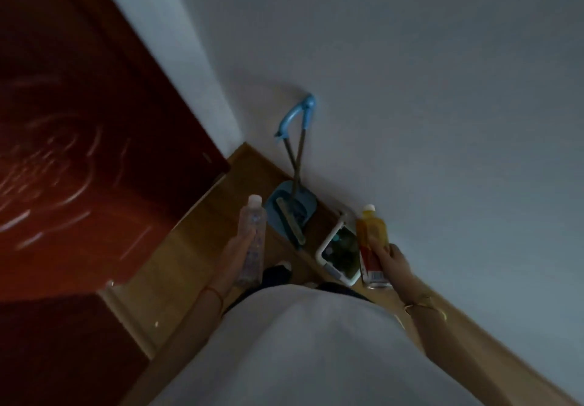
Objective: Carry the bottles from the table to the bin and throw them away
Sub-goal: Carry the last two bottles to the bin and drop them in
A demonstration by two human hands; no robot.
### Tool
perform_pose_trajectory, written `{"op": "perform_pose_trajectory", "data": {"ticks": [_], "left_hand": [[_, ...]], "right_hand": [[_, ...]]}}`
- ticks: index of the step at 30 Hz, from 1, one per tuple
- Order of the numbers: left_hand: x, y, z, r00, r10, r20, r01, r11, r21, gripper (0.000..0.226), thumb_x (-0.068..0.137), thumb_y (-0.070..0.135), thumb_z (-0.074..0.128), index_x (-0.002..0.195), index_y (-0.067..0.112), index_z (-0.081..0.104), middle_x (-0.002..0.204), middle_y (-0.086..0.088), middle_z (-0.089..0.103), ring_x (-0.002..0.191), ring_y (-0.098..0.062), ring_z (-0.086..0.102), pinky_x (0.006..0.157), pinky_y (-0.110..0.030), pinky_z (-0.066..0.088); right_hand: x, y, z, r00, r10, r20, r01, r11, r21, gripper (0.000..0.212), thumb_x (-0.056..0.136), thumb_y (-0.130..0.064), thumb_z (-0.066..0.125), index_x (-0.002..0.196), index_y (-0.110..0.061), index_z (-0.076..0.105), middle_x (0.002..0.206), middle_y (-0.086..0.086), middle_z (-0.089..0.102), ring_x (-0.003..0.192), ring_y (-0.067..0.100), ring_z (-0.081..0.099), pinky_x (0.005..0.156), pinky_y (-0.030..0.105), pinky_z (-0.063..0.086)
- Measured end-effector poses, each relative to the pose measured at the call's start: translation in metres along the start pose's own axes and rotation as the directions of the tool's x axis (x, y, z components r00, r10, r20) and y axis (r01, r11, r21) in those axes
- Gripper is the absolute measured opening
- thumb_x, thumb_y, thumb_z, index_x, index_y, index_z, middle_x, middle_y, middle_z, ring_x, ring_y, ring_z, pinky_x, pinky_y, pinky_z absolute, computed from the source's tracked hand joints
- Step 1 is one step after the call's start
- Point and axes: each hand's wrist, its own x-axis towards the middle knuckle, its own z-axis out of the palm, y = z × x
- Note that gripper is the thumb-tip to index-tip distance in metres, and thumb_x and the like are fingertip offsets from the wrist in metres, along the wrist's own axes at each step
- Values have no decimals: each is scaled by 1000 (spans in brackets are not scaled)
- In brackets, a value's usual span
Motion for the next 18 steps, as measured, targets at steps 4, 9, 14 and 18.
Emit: {"op": "perform_pose_trajectory", "data": {"ticks": [4, 9, 14, 18], "left_hand": [[42, 27, -9, 976, 32, 214, -83, 968, 235, 32, 94, 51, 47, 91, 21, 61, 94, -8, 66, 92, -29, 65, 71, -31, 49], [83, 69, 25, 898, 135, 418, -282, 907, 312, 37, 84, 60, 52, 98, 26, 56, 87, -1, 63, 79, -20, 64, 70, -31, 54], [129, 66, 96, 864, 136, 484, -309, 903, 299, 57, 86, 43, 64, 133, 21, 41, 114, -3, 63, 90, -13, 65, 69, -26, 52], [182, 18, 165, 819, 99, 565, -328, 889, 320, 64, 81, 33, 73, 133, 17, 40, 124, -2, 60, 98, -10, 61, 66, -16, 47]], "right_hand": [[-13, 21, 25, 980, 145, -137, -109, 964, 242, 88, 63, -82, 56, 115, -12, 53, 107, 13, 66, 90, 27, 67, 80, 41, 55], [-1, 20, 43, 956, 209, -207, -107, 902, 417, 61, 78, -59, 63, 116, -19, 38, 117, 11, 59, 102, 29, 64, 87, 47, 56], [54, 32, 49, 948, 156, -276, -35, 918, 396, 61, 81, -37, 71, 125, -12, 37, 122, 9, 56, 107, 25, 59, 91, 43, 53], [117, 72, 64, 935, 114, -336, 3, 944, 329, 63, 81, -28, 73, 129, -7, 38, 114, 2, 54, 101, 18, 55, 82, 32, 49]]}}
